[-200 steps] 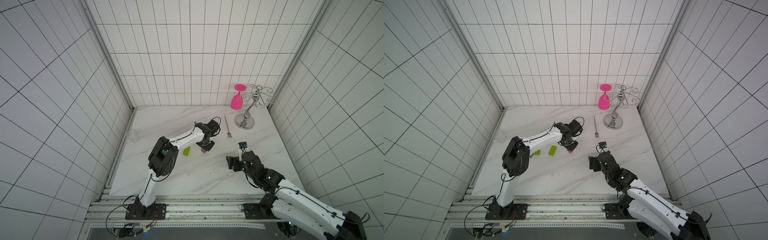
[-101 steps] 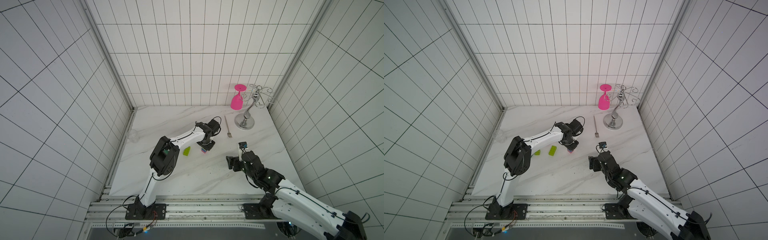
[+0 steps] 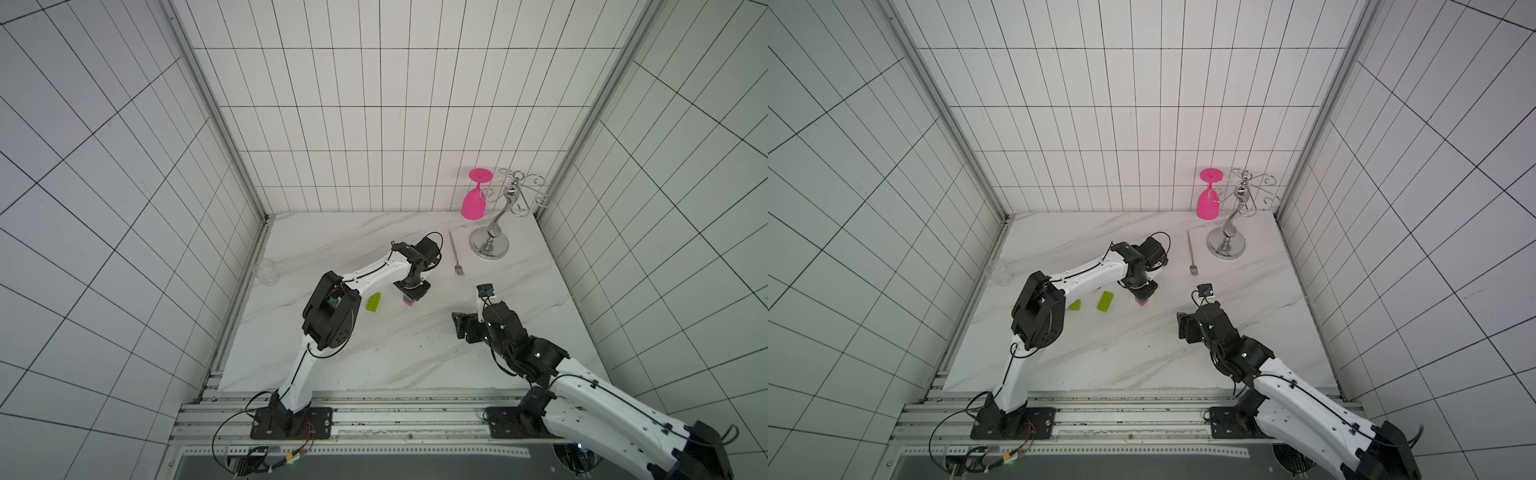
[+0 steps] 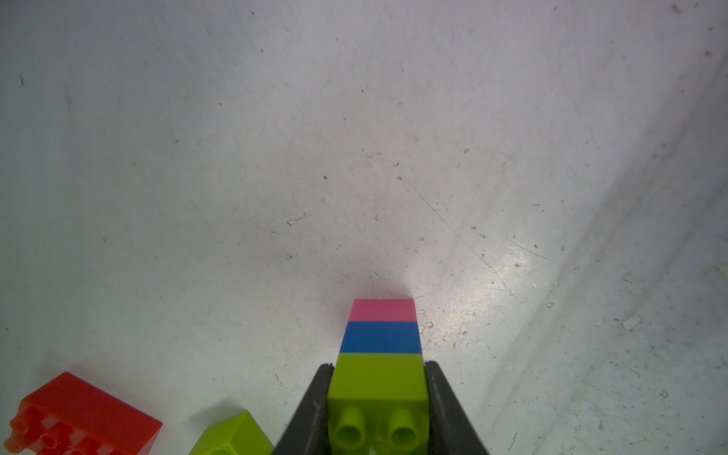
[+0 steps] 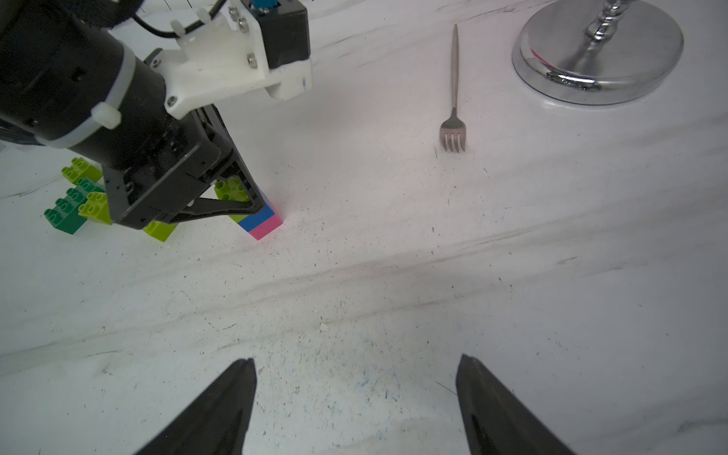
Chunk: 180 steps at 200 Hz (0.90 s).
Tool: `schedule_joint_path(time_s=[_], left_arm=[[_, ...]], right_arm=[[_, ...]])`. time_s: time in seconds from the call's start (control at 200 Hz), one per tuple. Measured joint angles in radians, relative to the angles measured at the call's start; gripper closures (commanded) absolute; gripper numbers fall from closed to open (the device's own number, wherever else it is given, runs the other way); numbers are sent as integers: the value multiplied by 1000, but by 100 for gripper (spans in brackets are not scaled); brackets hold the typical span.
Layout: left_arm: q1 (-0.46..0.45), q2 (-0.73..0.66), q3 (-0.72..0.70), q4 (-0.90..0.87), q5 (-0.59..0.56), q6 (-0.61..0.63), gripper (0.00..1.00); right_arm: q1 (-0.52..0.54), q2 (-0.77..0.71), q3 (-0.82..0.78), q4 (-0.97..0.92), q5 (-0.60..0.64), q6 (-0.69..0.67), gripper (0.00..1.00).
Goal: Assemble a spoon with lego
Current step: Assemble the lego brick with the lego brick.
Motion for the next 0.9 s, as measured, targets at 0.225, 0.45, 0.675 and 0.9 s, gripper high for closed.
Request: schedule_joint_path(time_s=[0.225, 0.45, 0.675, 0.9], left_arm=[[0, 4, 5, 0, -17, -7, 60], [17, 66, 4, 21, -29, -47, 34], [43, 32, -3, 39, 10, -83, 9], [45, -65, -14, 64, 45, -93, 6]], right_arm=[[0, 8, 0, 0, 0, 0, 17], [0, 7, 0, 0, 2, 0, 17], [0, 0, 0, -1, 4, 0, 17], [0, -1, 0, -1, 4, 0, 17]])
